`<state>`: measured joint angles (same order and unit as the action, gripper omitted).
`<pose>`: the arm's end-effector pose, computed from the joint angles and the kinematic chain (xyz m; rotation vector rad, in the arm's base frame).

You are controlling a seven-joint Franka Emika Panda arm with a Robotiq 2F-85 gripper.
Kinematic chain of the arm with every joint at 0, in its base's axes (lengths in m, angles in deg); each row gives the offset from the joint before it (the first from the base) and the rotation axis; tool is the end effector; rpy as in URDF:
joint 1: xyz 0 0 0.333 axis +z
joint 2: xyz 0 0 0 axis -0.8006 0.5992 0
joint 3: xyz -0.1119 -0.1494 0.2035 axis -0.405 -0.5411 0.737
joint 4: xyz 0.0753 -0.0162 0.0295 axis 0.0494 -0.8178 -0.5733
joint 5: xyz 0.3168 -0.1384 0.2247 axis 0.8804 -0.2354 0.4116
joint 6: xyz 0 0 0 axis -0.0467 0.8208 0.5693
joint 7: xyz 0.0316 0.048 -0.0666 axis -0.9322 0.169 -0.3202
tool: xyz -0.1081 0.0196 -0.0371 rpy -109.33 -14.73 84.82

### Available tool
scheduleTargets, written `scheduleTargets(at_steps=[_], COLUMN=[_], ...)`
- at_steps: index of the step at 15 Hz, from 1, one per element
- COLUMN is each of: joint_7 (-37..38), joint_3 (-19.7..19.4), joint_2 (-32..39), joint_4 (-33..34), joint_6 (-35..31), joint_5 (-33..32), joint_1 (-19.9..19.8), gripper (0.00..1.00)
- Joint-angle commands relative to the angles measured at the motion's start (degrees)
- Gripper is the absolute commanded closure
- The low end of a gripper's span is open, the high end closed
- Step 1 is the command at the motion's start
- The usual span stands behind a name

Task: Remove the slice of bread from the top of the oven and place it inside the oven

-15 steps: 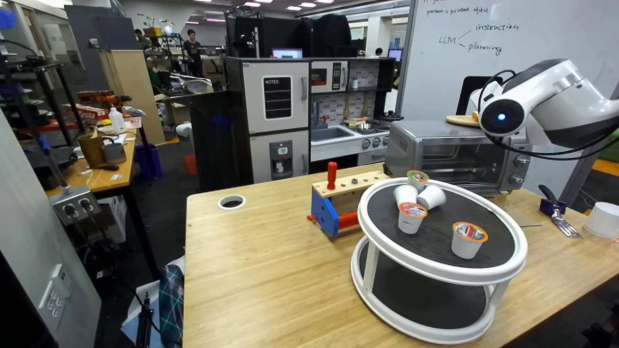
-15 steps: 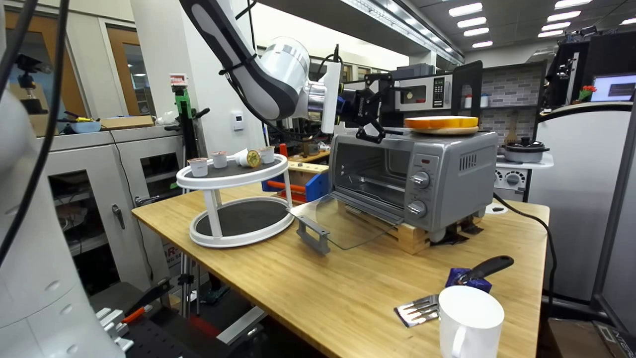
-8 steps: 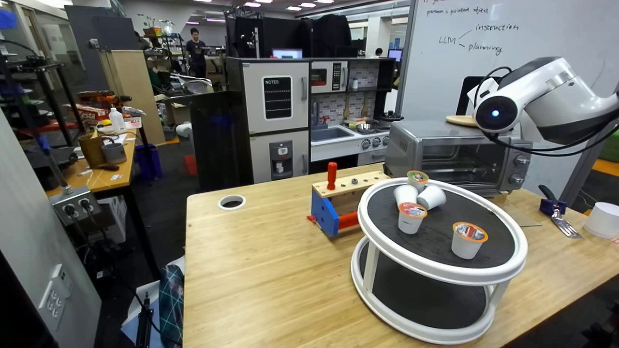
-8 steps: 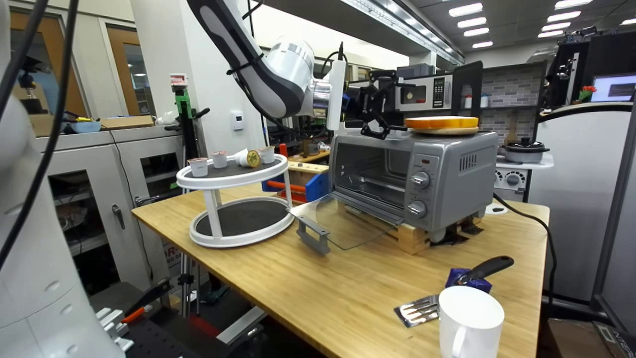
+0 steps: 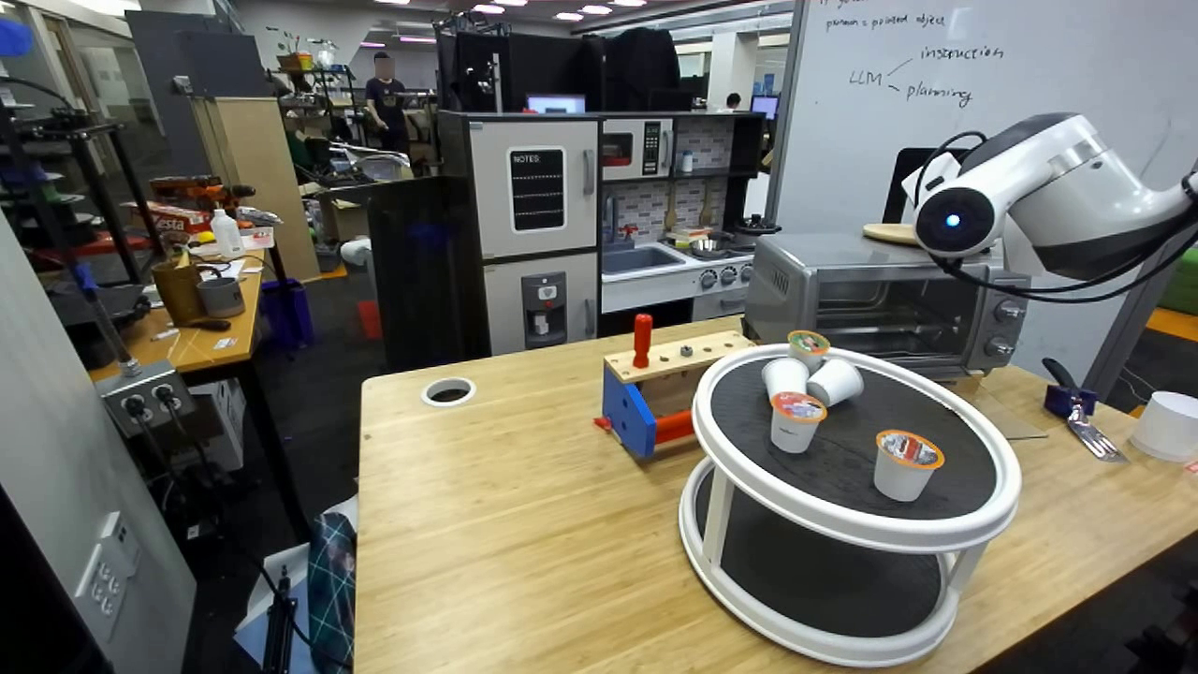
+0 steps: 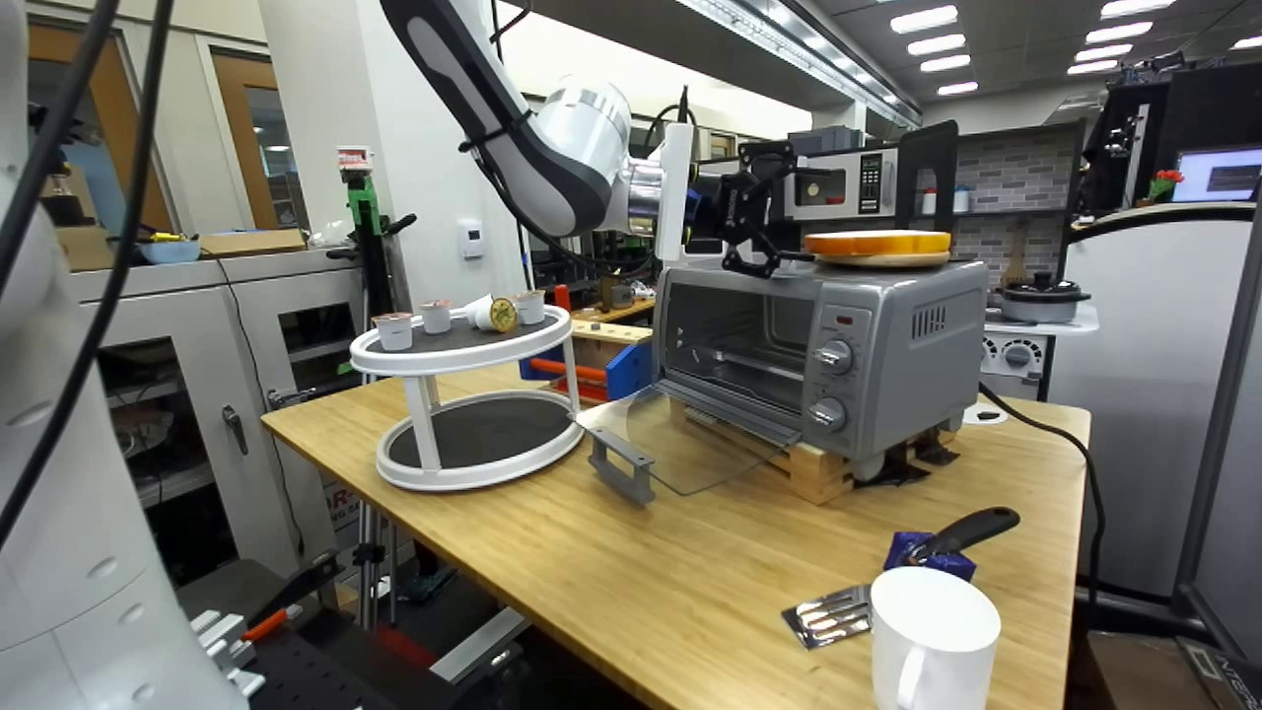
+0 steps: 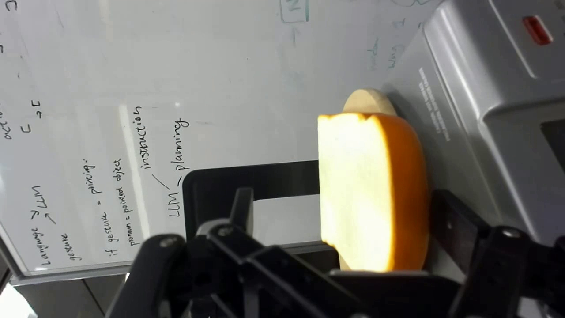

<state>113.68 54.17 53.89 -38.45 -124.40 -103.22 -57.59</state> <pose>0.5647 -0.1436 0.2743 1.7160 0.3301 0.2402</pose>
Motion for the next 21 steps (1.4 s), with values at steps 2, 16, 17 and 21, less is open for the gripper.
scheduleTargets(at_steps=[2, 16, 17, 21], joint_7=[-0.6, -2.3, -2.4, -2.3], joint_3=[0.4, 0.3, 0.3, 0.3], joint_2=[1.0, 0.6, 0.6, 0.4], joint_4=[1.5, 1.3, 1.3, 1.2], joint_6=[-1.1, -5.7, -5.8, -5.5], joint_5=[0.9, 4.5, 4.7, 5.1], joint_1=[-0.8, -1.0, -1.0, -0.9], gripper=[0.0, 0.98, 0.99, 0.99])
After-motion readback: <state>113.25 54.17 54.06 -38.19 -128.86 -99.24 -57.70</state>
